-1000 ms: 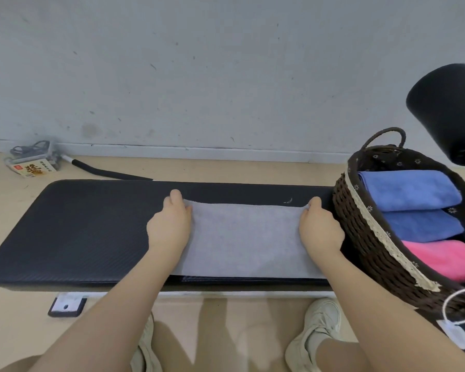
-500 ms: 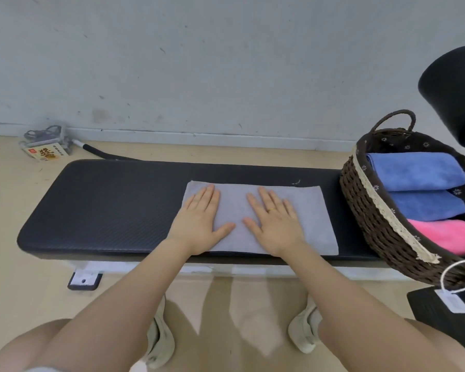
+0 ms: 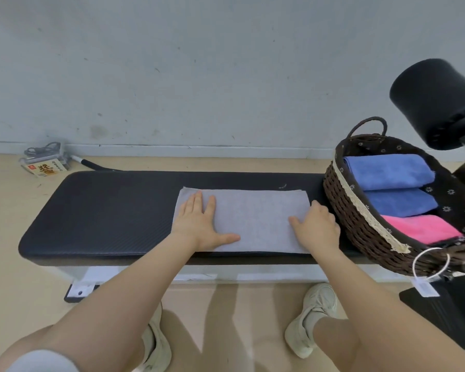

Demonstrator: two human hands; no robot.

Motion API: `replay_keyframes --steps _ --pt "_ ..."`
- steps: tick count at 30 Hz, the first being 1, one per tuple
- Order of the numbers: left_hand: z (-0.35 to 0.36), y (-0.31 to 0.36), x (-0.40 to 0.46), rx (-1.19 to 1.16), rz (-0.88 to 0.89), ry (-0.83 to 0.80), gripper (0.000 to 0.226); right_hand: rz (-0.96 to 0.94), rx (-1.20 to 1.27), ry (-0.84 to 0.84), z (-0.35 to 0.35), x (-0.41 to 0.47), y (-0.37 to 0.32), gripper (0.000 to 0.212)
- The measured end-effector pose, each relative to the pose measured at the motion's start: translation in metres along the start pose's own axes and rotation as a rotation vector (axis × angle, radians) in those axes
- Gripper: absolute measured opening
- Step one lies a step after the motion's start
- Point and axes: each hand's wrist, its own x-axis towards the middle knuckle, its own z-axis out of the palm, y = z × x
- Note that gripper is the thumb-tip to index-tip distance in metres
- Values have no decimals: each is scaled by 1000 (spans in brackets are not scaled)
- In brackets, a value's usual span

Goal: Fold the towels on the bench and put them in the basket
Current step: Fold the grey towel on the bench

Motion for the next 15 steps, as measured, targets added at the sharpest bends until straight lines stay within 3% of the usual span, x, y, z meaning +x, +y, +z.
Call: replay_keyframes --steps 3,7,11,15 --pt "-7 15 6 -65 34 -18 104 203 379 -64 -5 8 -5 66" --pt "-10 34 18 -122 247 25 94 398 820 -255 -19 20 -8 36" --pt "3 50 26 -59 354 -30 98 334 981 -504 -33 27 -1 34" --pt "14 66 36 -52 315 -9 101 255 1095 -561 -45 36 2 42"
